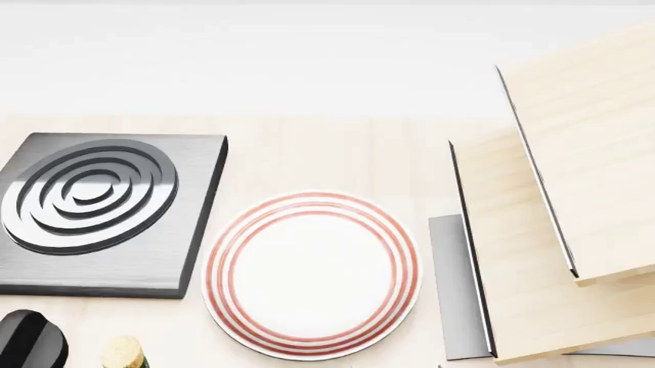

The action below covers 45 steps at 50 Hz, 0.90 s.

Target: Pick up the akita bowl and put it on the plate.

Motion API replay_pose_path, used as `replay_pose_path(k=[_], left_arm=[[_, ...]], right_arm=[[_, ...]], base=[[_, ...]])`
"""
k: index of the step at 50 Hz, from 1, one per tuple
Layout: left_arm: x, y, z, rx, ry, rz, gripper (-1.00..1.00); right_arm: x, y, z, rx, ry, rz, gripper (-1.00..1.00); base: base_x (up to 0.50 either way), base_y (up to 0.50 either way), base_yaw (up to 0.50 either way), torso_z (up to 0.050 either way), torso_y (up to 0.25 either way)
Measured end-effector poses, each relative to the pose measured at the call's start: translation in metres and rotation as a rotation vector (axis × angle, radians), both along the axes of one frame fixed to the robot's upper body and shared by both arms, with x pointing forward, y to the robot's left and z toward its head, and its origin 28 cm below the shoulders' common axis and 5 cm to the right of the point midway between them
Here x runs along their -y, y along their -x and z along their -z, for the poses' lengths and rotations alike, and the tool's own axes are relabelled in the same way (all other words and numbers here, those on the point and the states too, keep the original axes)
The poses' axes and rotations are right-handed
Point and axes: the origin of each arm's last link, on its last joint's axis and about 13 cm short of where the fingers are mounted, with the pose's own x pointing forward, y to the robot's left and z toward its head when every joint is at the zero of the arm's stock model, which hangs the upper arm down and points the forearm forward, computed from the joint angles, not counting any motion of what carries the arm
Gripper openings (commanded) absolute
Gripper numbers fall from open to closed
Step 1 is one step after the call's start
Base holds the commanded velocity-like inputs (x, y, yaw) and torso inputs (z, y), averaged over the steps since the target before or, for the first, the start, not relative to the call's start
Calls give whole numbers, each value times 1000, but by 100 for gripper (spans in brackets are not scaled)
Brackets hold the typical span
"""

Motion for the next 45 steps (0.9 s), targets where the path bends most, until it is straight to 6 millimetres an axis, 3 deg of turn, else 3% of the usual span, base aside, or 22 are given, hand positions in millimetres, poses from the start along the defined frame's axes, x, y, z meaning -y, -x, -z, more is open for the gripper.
replay_pose_path(k=[20,45], left_arm=[[10,-10,13,-74,66,48,-100],[33,-23,44,-206,-34,118,-100]], right_arm=[[0,0,0,-2,0,-2,100],[-1,0,2,-6,1,-6,100]], base=[[0,0,0,0,1],[0,0,0,0,0]])
